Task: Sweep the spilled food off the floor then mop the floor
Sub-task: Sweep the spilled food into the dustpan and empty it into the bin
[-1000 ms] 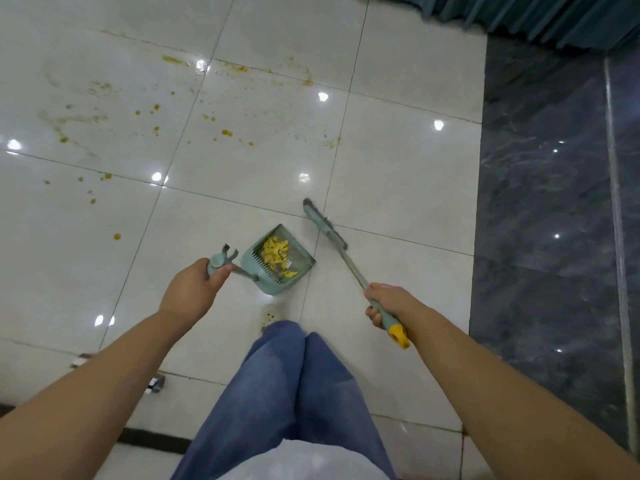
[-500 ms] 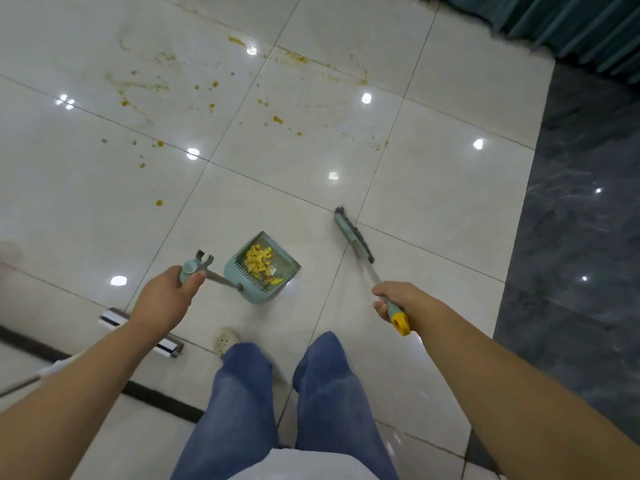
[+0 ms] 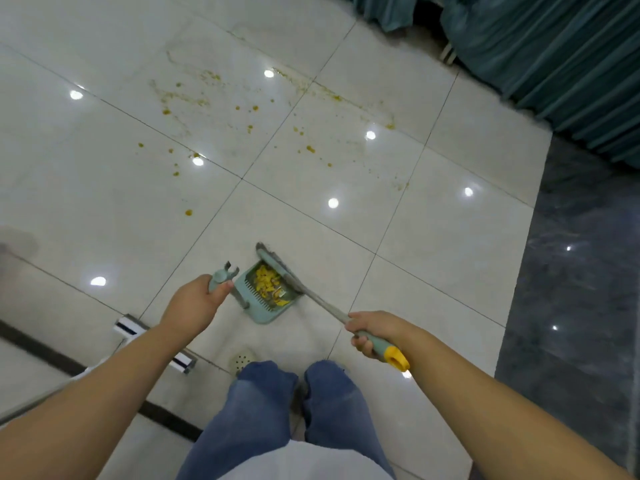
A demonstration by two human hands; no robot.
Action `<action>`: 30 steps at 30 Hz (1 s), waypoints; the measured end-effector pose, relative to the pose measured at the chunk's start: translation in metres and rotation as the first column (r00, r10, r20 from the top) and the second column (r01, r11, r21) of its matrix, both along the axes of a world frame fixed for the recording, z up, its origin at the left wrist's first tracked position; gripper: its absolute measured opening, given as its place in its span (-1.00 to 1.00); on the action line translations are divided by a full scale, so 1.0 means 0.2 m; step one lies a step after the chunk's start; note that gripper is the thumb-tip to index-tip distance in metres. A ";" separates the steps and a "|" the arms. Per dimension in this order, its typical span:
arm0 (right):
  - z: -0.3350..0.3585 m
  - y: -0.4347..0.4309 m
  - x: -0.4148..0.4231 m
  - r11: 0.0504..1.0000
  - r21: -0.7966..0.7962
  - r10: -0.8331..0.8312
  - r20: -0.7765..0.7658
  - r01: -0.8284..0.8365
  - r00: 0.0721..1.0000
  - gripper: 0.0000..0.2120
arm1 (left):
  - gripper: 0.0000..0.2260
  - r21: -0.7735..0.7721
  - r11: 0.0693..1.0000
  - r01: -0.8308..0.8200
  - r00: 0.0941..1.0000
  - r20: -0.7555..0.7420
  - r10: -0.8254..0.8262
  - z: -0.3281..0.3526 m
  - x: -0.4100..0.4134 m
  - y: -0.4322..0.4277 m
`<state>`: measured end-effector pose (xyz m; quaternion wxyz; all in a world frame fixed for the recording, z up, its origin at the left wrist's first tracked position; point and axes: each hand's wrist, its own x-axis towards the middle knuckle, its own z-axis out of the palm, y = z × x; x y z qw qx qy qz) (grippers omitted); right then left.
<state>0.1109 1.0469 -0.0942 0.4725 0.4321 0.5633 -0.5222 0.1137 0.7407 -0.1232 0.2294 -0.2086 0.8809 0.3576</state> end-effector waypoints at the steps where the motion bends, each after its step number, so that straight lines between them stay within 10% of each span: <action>1: 0.03 -0.06 -0.02 1.000 0.009 0.013 -0.015 -0.013 1.000 -0.58 | -0.65 -0.003 1.000 -0.015 1.000 0.001 0.015 0.01 0.00 -0.07; 21: 0.17 -1.34 -1.03 0.928 -0.024 0.365 -0.131 -0.371 0.922 -0.95 | -0.74 0.051 0.725 -0.687 0.721 -0.080 0.688 0.22 -0.10 -1.20; 30: 0.20 -2.06 -1.76 0.827 -0.080 0.548 -0.105 -0.556 0.830 -0.93 | -0.72 0.115 0.408 -0.906 0.397 -0.108 0.911 0.33 -0.43 -1.56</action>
